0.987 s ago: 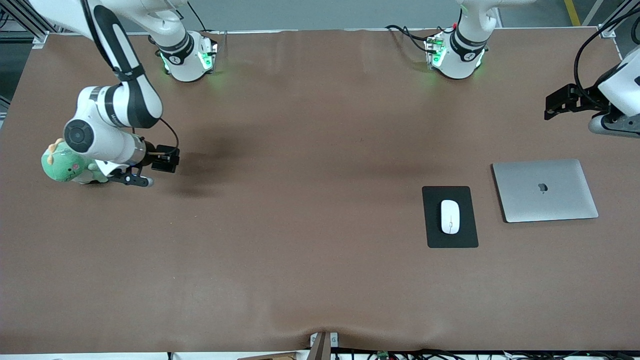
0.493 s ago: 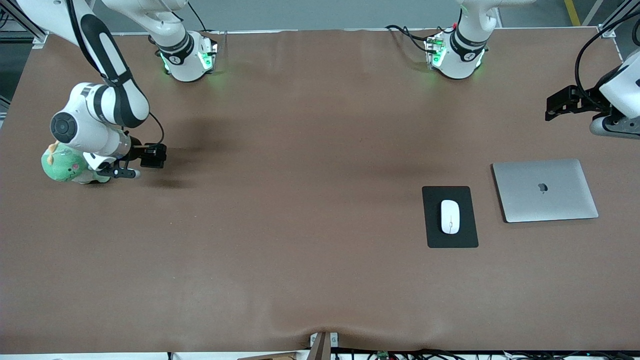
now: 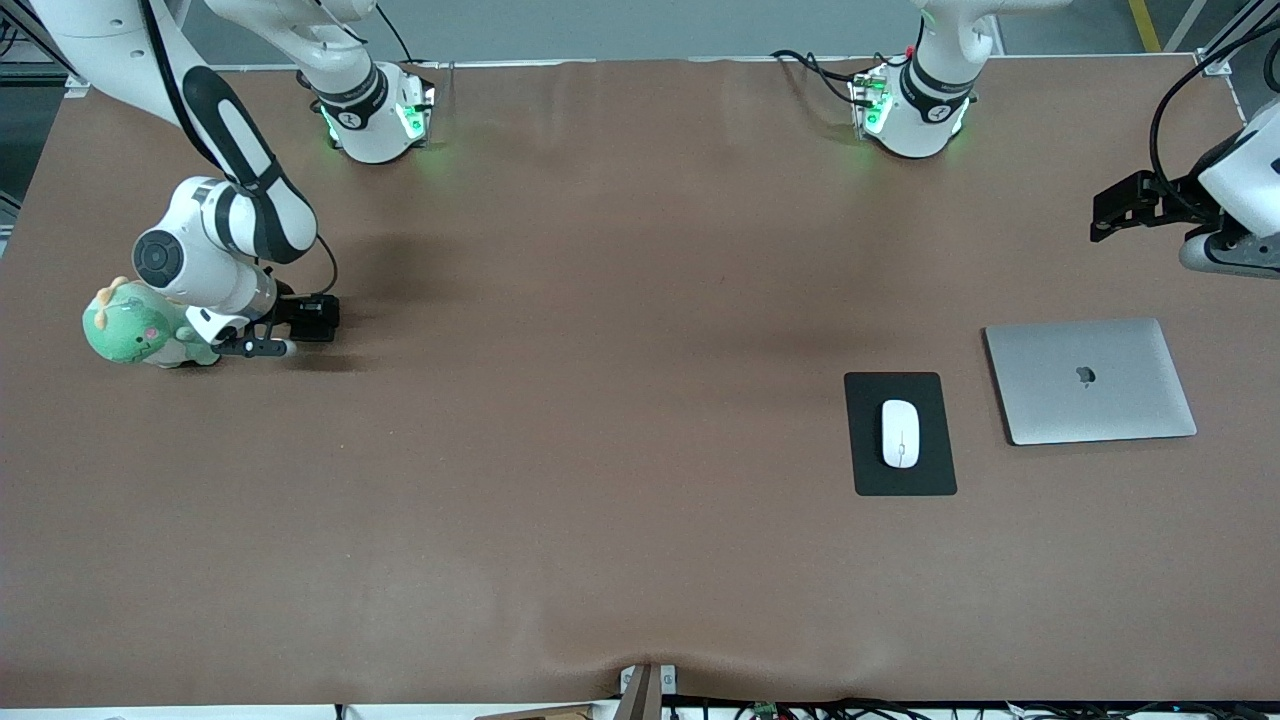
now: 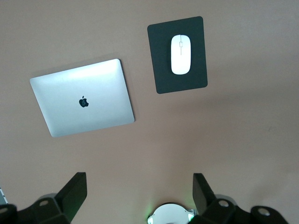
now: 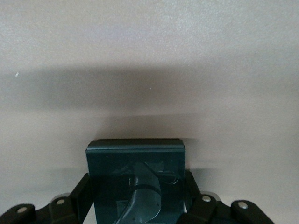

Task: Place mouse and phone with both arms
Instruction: 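Lower the phone beside the plush toy and open the right gripper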

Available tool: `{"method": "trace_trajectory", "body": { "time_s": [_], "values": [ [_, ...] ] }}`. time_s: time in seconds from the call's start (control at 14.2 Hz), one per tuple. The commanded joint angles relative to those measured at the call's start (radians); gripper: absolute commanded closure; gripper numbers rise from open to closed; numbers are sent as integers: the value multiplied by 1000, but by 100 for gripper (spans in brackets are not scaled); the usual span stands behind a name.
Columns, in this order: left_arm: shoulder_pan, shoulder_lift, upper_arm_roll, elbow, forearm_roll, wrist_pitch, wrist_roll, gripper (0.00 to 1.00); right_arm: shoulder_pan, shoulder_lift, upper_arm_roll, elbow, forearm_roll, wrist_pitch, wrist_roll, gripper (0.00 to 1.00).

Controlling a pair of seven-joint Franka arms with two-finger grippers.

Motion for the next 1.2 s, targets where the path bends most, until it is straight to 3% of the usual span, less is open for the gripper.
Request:
{"method": "trace_trajectory", "body": {
  "time_s": [0.0, 0.07, 0.14, 0.35, 0.63, 0.78, 1.06, 1.13],
  "values": [
    [7, 15, 0, 23, -19, -21, 4, 0, -26, 5, 15, -6, -5, 11, -16, 100],
    [7, 15, 0, 23, -19, -21, 4, 0, -26, 10, 15, -5, -5, 22, -16, 58],
    [7, 15, 0, 23, -19, -19, 4, 0, -28, 14, 15, -2, -5, 24, -16, 1],
    [6, 15, -1, 25, -21, -12, 4, 0, -22, 10, 15, 20, -5, 4, -13, 0],
    [4, 12, -6, 26, -21, 5, 4, 0, -9, 8, 21, 126, -3, -83, -13, 0],
    [6, 12, -6, 26, -21, 5, 4, 0, 4, 8, 23, 208, -3, -190, -15, 0],
    [6, 12, -6, 25, -19, 5, 4, 0, 6, 13, 23, 438, -2, -560, -7, 0],
    [4, 12, -6, 25, -19, 5, 4, 0, 6, 19, 23, 483, -3, -591, -12, 0]
  ]
}}
